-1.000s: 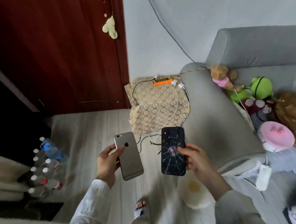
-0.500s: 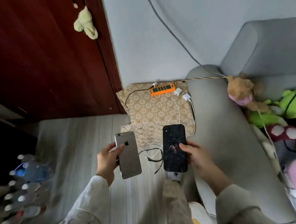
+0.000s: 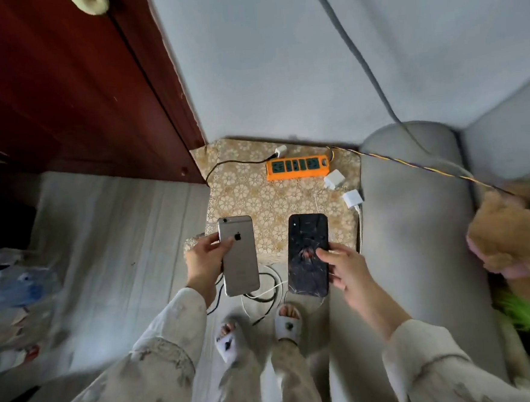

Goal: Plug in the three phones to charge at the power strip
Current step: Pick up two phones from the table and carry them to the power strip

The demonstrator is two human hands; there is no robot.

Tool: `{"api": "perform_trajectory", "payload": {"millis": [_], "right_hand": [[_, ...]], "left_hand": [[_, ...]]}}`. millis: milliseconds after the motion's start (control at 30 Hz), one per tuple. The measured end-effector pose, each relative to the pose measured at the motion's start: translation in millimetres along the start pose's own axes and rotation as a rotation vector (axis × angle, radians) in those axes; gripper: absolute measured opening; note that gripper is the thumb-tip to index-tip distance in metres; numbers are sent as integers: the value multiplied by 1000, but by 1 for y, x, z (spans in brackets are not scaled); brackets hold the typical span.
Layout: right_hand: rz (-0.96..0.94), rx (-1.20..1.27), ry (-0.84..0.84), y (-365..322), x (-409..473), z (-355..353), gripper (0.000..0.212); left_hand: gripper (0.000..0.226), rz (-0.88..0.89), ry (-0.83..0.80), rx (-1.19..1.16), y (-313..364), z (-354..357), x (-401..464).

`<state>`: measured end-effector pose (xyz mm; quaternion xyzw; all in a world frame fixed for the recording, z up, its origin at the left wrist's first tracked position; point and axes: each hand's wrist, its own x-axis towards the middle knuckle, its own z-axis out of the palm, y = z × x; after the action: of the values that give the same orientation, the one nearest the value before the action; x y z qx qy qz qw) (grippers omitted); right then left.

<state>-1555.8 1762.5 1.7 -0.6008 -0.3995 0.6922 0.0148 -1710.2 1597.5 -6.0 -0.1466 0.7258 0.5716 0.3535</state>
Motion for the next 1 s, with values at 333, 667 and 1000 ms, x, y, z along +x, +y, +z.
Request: {"api": "perform_trajectory", "payload": {"millis": [333,667,1000], "right_hand": [[78,-126,21,34,170,36,32],[74,-142,1,33,224,62,26],[-125,-724,-31,15,216,65,47]], "left_hand": [[32,-135,8,176,-71,51,154],[32,-1,-15,407,-67,84,212],[50,265,-109,993,-68,75,200]]}}
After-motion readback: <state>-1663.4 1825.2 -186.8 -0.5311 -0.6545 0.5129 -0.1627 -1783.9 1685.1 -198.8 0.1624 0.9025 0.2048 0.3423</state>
